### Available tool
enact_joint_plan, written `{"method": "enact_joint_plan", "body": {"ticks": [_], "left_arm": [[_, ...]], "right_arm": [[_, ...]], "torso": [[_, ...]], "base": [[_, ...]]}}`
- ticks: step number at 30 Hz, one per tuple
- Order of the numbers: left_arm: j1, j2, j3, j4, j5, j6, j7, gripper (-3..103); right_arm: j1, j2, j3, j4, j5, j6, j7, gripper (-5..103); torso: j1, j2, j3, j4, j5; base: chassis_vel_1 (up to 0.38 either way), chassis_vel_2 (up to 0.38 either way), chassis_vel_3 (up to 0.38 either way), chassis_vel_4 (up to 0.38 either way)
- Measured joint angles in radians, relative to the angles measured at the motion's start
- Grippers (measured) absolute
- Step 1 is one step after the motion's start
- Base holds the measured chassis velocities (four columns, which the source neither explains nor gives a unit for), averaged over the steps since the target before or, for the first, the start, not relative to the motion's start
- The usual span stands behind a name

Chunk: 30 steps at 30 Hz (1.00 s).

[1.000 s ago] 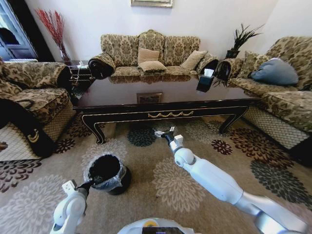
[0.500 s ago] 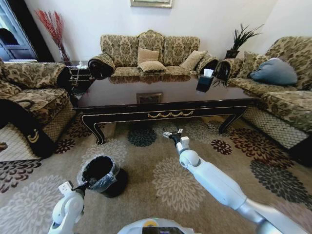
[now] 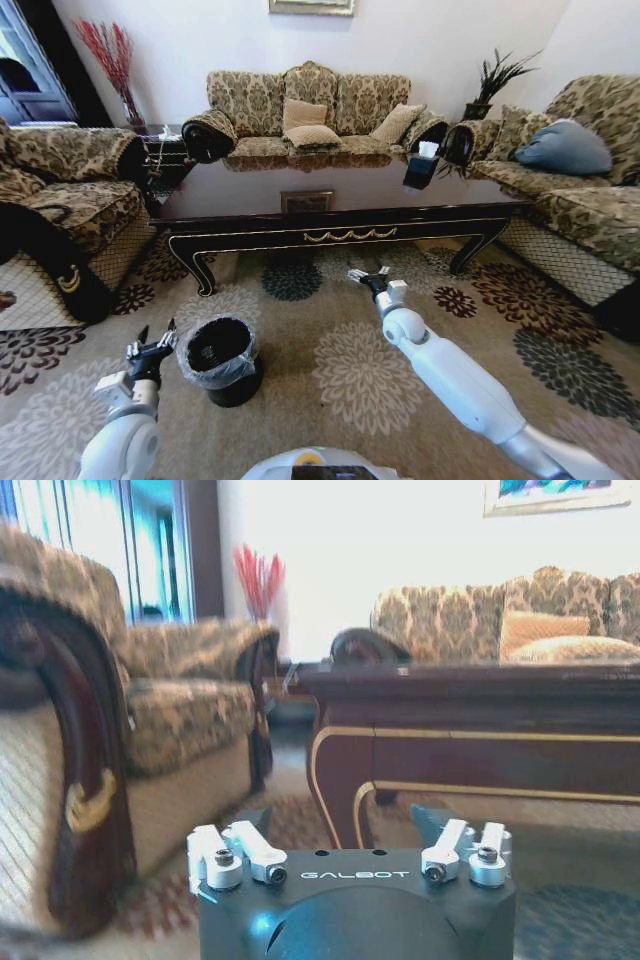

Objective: Move to the front of the table and pick up the trash from the floor, then place it into the trash bin.

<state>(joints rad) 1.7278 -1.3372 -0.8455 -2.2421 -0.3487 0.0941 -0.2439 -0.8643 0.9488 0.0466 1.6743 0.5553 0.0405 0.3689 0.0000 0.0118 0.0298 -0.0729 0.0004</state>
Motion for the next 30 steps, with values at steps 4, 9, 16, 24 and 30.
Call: {"method": "enact_joint_plan", "body": {"ticks": [4, 9, 16, 24, 30], "left_arm": [[0.015, -0.077, -0.006, -0.012, 0.094, -0.084, 0.026, 95], [0.032, -0.170, 0.014, -0.060, 0.163, -0.128, 0.023, 100], [0.082, -0.227, 0.042, -0.112, 0.248, -0.150, 0.043, 100], [0.087, -0.272, 0.071, -0.133, 0.270, -0.151, 0.026, 100], [0.074, -0.275, 0.081, -0.116, 0.264, -0.161, 0.035, 100]], "right_arm": [[-0.069, -0.005, 0.050, 0.061, -0.033, 0.016, 0.009, 100], [-0.116, -0.007, 0.125, 0.084, -0.072, 0.049, -0.003, 100], [-0.218, -0.030, 0.273, 0.172, -0.060, 0.030, -0.068, 100], [-0.327, -0.063, 0.413, 0.274, -0.057, 0.001, -0.117, 100], [-0.442, -0.071, 0.503, 0.351, -0.031, 0.058, -0.191, 100]], "torso": [[0.000, 0.000, 0.000, 0.0001, -0.0005], [0.000, 0.000, 0.000, 0.0002, -0.0001], [0.000, 0.000, 0.000, 0.0000, -0.0003], [0.000, 0.000, 0.000, 0.0002, -0.0004], [0.000, 0.000, 0.000, -0.0001, -0.0005]], "base": [[0.000, 0.000, 0.000, 0.000], [0.000, 0.000, 0.000, 0.000], [0.000, 0.000, 0.000, 0.000], [0.000, 0.000, 0.000, 0.000], [0.000, 0.000, 0.000, 0.000]]}}
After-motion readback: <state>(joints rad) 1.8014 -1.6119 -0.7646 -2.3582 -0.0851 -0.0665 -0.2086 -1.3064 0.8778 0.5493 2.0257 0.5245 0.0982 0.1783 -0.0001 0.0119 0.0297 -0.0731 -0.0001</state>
